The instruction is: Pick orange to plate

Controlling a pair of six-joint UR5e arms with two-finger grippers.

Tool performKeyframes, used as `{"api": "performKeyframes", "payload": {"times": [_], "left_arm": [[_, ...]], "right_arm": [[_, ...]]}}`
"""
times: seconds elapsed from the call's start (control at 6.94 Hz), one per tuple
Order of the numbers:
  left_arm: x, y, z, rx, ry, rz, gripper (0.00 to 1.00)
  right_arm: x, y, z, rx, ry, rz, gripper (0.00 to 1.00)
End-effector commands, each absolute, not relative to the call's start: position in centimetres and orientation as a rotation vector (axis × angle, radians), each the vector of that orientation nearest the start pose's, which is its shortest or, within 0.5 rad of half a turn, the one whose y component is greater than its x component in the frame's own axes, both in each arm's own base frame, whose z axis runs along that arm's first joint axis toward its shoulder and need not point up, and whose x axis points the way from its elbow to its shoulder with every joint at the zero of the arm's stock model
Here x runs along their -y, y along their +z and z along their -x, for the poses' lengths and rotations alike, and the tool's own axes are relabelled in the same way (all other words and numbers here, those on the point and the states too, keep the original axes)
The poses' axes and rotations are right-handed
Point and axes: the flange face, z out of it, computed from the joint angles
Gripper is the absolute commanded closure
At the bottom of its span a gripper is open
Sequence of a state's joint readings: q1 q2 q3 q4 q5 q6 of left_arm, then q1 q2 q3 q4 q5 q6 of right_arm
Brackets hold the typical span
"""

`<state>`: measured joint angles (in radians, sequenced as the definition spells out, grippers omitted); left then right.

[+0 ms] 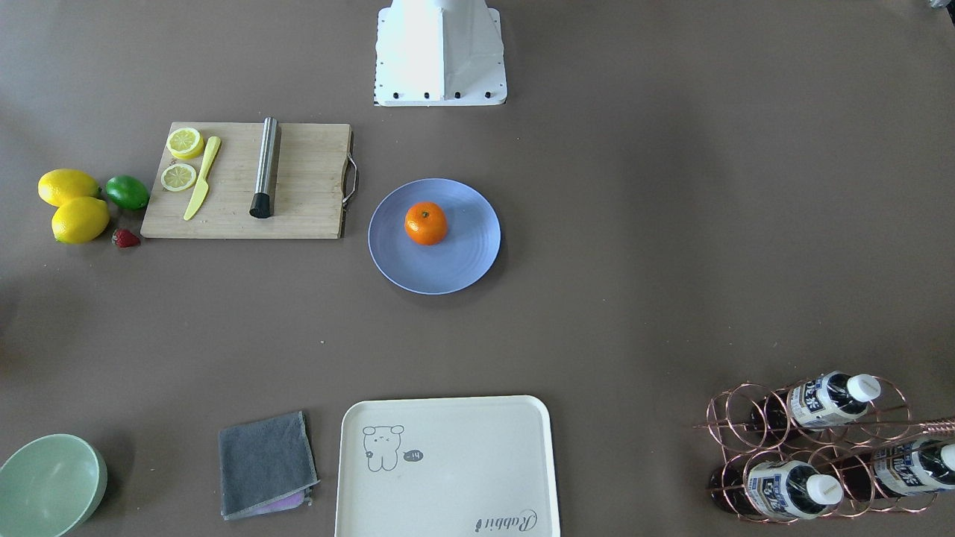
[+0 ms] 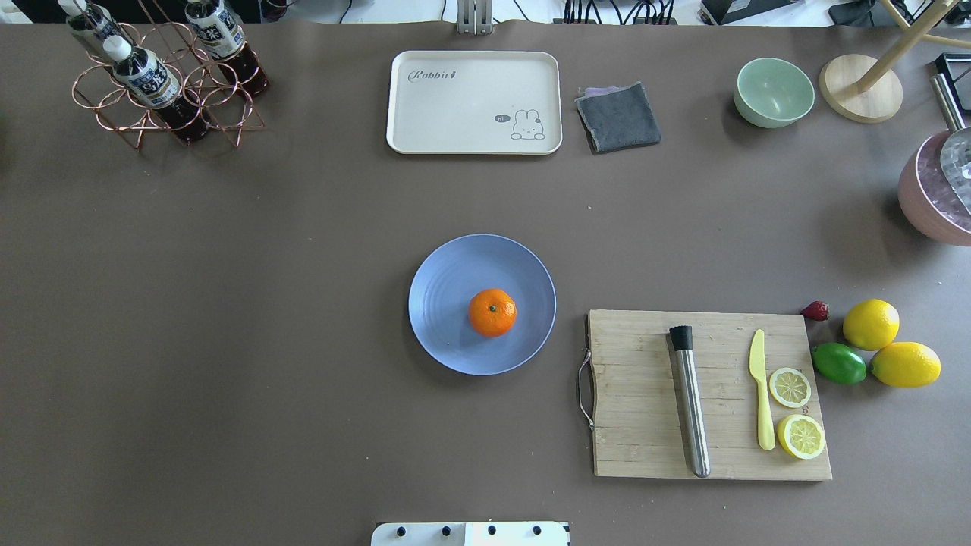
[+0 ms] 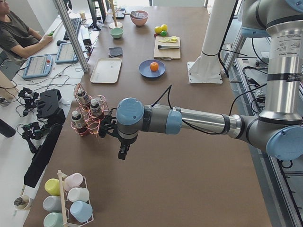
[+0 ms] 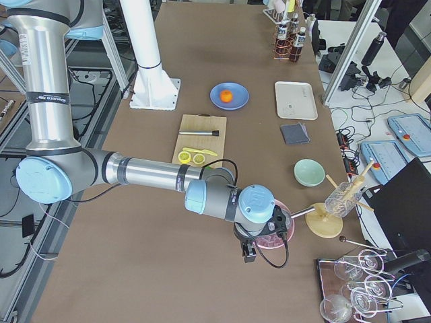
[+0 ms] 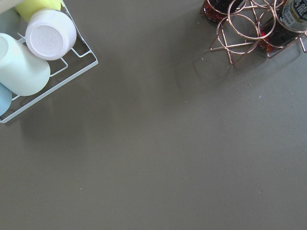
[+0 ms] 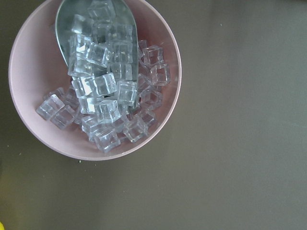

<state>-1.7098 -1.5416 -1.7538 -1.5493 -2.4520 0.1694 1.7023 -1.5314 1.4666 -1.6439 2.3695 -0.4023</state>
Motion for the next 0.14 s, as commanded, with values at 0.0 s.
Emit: {"api": "performKeyframes", "payload": {"times": [0.0], "left_arm": [[46.01,57.56,12.54,-0.794,0.088,-0.260,0.02]], "right_arm": [[47.63,70.12,-12.57,0.807,-0.197,-0.078,0.00]]}}
